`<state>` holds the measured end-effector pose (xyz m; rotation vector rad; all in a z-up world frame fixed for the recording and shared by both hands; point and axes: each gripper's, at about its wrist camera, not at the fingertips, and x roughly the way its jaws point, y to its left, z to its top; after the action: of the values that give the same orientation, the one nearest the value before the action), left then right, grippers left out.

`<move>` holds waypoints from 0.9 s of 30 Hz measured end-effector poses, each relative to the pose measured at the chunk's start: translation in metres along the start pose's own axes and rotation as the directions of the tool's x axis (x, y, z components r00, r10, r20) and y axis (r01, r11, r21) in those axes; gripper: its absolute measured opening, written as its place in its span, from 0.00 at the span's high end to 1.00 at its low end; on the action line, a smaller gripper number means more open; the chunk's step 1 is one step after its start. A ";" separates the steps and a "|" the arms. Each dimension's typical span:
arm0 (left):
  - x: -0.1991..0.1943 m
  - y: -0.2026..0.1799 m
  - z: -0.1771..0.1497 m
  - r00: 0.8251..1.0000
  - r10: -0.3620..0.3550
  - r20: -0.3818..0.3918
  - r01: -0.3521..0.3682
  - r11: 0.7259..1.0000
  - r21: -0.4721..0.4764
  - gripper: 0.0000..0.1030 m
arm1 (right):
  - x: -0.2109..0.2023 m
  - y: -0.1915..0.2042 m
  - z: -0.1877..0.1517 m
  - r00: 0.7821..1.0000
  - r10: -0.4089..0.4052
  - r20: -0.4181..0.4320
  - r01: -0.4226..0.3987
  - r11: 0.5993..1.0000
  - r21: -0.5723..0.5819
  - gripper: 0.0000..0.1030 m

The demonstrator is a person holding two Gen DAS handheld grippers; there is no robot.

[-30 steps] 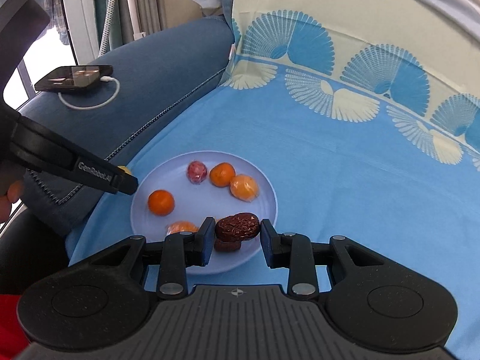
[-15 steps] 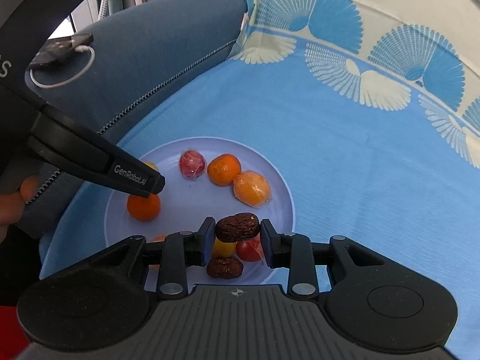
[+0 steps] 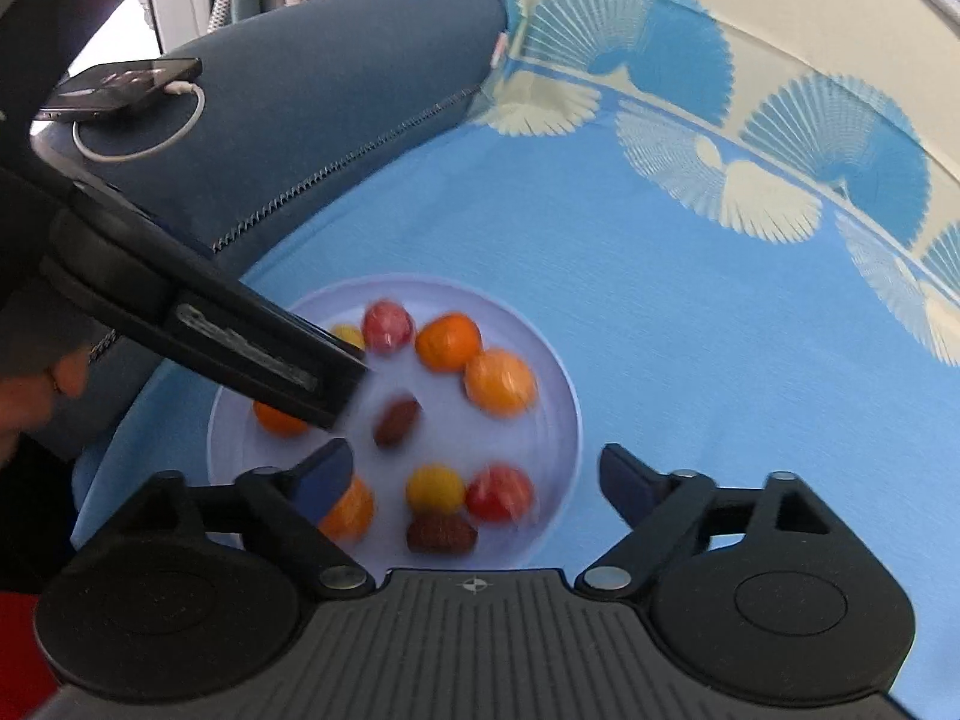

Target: Organize fruits

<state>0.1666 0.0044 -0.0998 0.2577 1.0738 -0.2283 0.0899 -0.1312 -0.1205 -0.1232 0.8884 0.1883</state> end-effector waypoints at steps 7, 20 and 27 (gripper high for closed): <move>-0.041 0.013 -0.041 1.000 0.014 -0.020 -0.015 0.996 -0.084 0.00 | -0.048 0.013 -0.031 1.000 0.006 -0.027 -0.005 0.998 0.057 0.02; -0.108 0.003 -0.082 0.996 0.063 0.064 -0.055 0.993 -0.106 0.00 | -0.120 0.030 -0.052 0.986 -0.100 0.135 0.091 0.993 0.072 0.01; -0.125 -0.006 -0.088 0.992 0.071 0.100 -0.062 0.994 -0.092 0.00 | -0.134 0.032 -0.059 0.979 -0.122 0.162 0.109 0.990 0.085 0.01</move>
<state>0.0339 0.0335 -0.0290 0.1995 0.9688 -0.1319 -0.0442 -0.1258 -0.0540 -0.0873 0.7184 0.0553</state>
